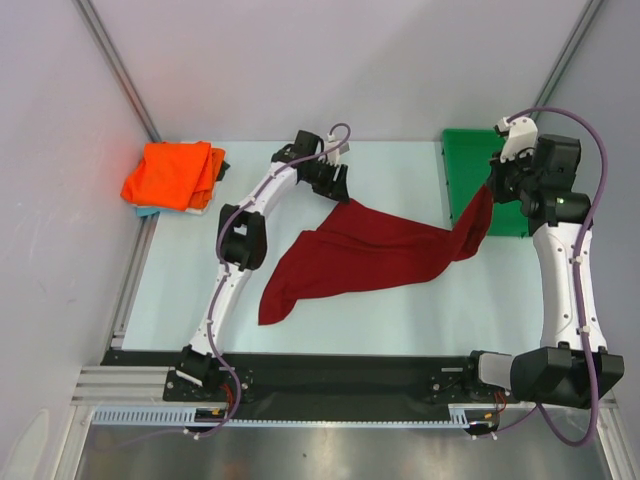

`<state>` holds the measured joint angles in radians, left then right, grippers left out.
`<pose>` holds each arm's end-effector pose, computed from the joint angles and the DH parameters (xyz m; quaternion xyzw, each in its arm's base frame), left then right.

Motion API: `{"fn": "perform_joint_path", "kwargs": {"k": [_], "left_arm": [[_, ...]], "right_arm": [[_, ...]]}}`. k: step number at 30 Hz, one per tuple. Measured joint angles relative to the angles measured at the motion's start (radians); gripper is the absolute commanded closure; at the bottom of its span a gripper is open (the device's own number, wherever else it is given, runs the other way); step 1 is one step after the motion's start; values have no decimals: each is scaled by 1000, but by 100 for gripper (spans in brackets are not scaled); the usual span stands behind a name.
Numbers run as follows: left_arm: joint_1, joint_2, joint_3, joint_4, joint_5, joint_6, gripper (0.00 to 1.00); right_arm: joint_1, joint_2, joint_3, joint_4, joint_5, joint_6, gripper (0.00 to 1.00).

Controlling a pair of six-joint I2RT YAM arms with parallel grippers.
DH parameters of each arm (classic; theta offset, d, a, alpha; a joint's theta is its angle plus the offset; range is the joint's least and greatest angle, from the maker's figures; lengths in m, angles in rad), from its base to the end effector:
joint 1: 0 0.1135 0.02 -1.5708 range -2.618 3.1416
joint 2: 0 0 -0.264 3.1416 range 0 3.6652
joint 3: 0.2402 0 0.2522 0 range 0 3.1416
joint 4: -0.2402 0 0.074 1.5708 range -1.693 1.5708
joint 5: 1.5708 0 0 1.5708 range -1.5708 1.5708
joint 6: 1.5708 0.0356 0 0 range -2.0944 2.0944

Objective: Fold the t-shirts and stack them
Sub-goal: Flatten the tshirt out

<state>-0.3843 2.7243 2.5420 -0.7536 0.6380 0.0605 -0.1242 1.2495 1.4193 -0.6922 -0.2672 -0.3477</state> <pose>0.5242 -0.2348 0.1525 0.2945 0.8583 -0.3418 0.2445 0.2610 -0.0231 0.4105 -0.1619 0.8452 -0.0038 0.5093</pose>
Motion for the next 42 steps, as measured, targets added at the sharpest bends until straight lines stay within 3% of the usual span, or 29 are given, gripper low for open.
{"fn": "perform_joint_path", "kwargs": {"k": [24,27,29,42], "left_arm": [[-19,27,21,38,-2,-16,65],[-26,27,21,36,1,-15,76],[-29,27,21,34,2,-13,99],[-18,-25,2,3,-74,3,100]], "right_arm": [[-69,0,-2,2,-11,41,100],[-72,0,-10,2,-11,41,100],[-75,0,-17,2,-12,42,100],[-94,-2,-38,33,-34,84,100]]}}
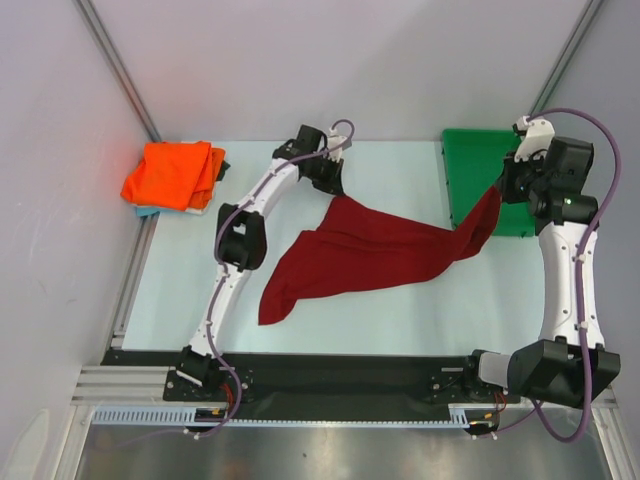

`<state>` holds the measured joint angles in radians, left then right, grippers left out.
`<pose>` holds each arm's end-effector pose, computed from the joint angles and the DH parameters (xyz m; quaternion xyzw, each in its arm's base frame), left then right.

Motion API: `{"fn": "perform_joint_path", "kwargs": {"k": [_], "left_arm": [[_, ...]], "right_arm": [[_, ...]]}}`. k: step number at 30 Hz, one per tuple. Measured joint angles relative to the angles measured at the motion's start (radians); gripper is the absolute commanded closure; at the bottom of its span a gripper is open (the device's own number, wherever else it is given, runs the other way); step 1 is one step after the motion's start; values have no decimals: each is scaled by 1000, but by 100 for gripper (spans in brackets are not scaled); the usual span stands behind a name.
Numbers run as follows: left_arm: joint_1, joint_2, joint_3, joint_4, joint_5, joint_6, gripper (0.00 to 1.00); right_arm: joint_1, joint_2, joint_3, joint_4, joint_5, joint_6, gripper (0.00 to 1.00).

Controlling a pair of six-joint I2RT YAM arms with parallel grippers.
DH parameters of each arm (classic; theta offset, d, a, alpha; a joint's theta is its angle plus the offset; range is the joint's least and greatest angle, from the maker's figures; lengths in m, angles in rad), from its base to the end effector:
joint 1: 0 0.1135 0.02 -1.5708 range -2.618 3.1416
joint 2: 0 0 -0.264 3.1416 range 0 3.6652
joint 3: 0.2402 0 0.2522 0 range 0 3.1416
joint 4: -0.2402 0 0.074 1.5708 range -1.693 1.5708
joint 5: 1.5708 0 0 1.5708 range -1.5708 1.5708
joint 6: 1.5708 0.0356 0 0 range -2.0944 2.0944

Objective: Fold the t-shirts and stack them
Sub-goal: Flatten the tshirt out

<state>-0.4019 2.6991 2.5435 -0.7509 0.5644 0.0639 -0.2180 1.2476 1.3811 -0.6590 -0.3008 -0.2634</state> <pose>0.5208 -0.2421 0.1659 0.2979 0.8625 -0.3122 0.2644 0.2604 -0.0469 0.4017 -0.0942 0.8548 0.0084 0.5103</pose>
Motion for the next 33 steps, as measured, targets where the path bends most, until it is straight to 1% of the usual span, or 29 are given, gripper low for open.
{"fn": "perform_joint_path", "kwargs": {"k": [2,5,11,13,15,20,25,30,33], "left_arm": [[5,-67,-32,-18,-47,10,100],[13,-224,-89,-32,-113,31,99],[24,-691,-306,38,-246,109,100],[34,-816,-328,56,-284,132,100],[60,-904,-327,85,-314,143,100],[150,-1022,-336,106,-394,178,99],[159,-1086,-354,89,-429,245,100],[153,-1170,-354,43,-430,261,100],[153,-1253,-360,29,-431,265,100]], "right_arm": [[5,23,28,5,-3,4,100],[26,91,113,19,-1,4,100],[137,217,317,57,18,-18,100],[162,258,401,66,26,-22,100],[168,296,482,83,41,-21,100],[163,367,641,116,69,-14,100],[169,422,774,124,72,1,100],[193,388,801,120,58,0,100],[212,304,773,113,51,-5,100]]}}
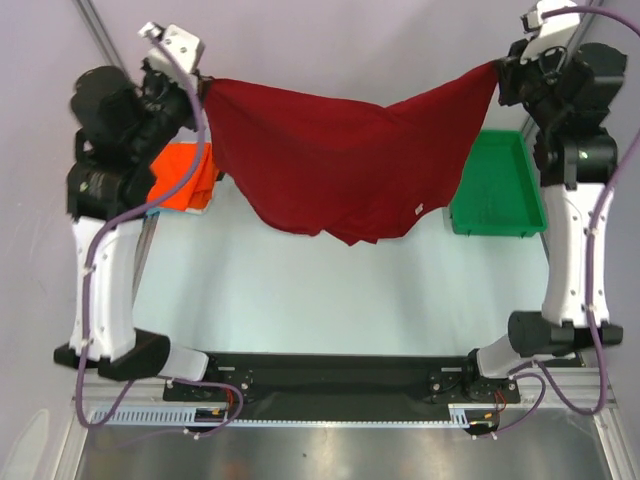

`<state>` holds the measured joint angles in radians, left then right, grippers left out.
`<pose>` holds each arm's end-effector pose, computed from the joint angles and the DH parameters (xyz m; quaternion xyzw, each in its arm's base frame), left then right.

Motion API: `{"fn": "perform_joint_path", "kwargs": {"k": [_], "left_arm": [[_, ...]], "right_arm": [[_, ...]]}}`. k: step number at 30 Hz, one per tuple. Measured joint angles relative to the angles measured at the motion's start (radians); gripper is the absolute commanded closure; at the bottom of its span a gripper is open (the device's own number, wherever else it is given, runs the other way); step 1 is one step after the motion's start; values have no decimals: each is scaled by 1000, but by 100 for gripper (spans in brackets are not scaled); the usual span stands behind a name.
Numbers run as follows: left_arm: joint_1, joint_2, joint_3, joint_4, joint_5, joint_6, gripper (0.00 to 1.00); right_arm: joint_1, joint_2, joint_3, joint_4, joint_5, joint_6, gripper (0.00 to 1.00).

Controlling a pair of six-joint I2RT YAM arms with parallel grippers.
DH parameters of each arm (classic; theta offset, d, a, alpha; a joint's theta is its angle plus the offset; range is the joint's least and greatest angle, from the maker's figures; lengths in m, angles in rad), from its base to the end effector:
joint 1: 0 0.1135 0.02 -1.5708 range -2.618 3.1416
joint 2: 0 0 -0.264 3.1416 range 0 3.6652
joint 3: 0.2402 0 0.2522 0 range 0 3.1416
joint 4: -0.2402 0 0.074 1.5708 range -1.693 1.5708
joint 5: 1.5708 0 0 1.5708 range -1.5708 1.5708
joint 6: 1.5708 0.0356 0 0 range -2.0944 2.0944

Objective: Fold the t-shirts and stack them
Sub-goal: Flatten the tshirt out

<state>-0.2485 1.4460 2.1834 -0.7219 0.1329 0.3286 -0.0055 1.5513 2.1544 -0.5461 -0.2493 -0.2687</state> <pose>0.2289 -0.0630 0.5863 0.2446 0.6576 -0.0181 0.7123 0.2909 0.0072 0.5720 -0.1790 0.6636 -0.0140 0.7262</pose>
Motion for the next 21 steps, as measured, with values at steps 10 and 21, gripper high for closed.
{"fn": "perform_joint_path", "kwargs": {"k": [10,21], "left_arm": [[0,-321,-29,-71,-37,93,100],[1,-464,58,-119,-56,152,99]], "right_arm": [[35,-426,-42,-33,16,-85,100],[21,-550,169,-52,39,-129,100]]}}
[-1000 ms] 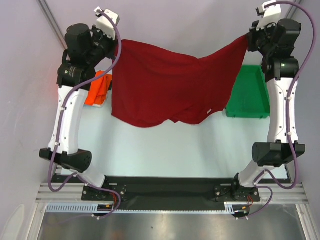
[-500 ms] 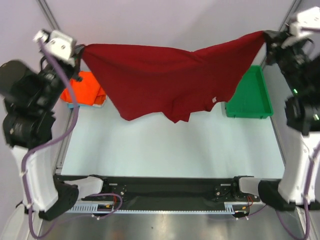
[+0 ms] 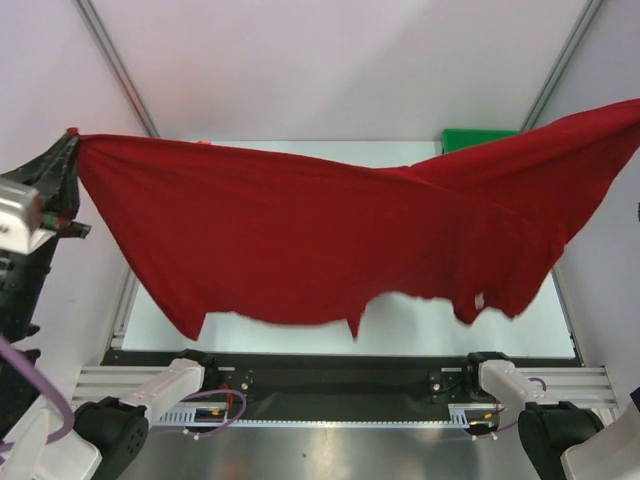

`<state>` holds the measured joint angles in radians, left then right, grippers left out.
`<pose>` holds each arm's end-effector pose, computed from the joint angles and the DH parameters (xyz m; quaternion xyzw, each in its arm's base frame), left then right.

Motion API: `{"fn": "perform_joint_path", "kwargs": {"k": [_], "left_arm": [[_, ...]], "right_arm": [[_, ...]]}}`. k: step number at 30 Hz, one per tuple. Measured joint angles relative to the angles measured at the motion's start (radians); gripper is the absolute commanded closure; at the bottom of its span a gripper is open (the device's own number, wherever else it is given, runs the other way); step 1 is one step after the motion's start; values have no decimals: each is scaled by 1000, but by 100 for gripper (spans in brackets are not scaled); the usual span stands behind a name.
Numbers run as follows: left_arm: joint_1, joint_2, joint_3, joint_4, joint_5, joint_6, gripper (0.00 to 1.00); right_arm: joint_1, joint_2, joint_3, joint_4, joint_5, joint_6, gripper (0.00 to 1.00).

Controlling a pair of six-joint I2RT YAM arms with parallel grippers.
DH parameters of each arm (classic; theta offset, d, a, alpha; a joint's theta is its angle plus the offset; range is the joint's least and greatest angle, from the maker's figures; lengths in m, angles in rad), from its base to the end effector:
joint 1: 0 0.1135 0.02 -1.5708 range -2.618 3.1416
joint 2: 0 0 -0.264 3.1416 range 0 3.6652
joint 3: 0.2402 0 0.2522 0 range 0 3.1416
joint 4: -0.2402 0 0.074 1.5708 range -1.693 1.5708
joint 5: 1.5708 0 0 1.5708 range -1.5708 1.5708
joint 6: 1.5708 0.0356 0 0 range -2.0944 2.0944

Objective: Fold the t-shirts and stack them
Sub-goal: Flatten the tshirt out

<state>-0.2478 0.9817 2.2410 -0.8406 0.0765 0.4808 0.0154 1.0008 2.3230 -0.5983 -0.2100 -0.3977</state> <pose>-0.0091 -0.0005 0.6291 0.2239 0.4972 0.0767 0.8348 -0.0389 0.0068 0.6600 -0.1773 0.3804 -0.1300 0.8983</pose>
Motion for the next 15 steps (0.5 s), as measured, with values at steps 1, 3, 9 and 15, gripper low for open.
{"fn": "perform_joint_path", "kwargs": {"k": [1,3,9,15], "left_arm": [[0,1,18,-1,-4,7,100],[0,2,44,1,-11,22,100],[0,-3,-28,12,-22,56,100],[0,6,-306,-20,-19,77,100]], "right_arm": [[-3,18,39,-2,-2,0,100],[-26,59,112,20,-6,1,100],[-66,73,19,127,-34,-3,100],[-69,72,-339,211,-90,-11,100]]}}
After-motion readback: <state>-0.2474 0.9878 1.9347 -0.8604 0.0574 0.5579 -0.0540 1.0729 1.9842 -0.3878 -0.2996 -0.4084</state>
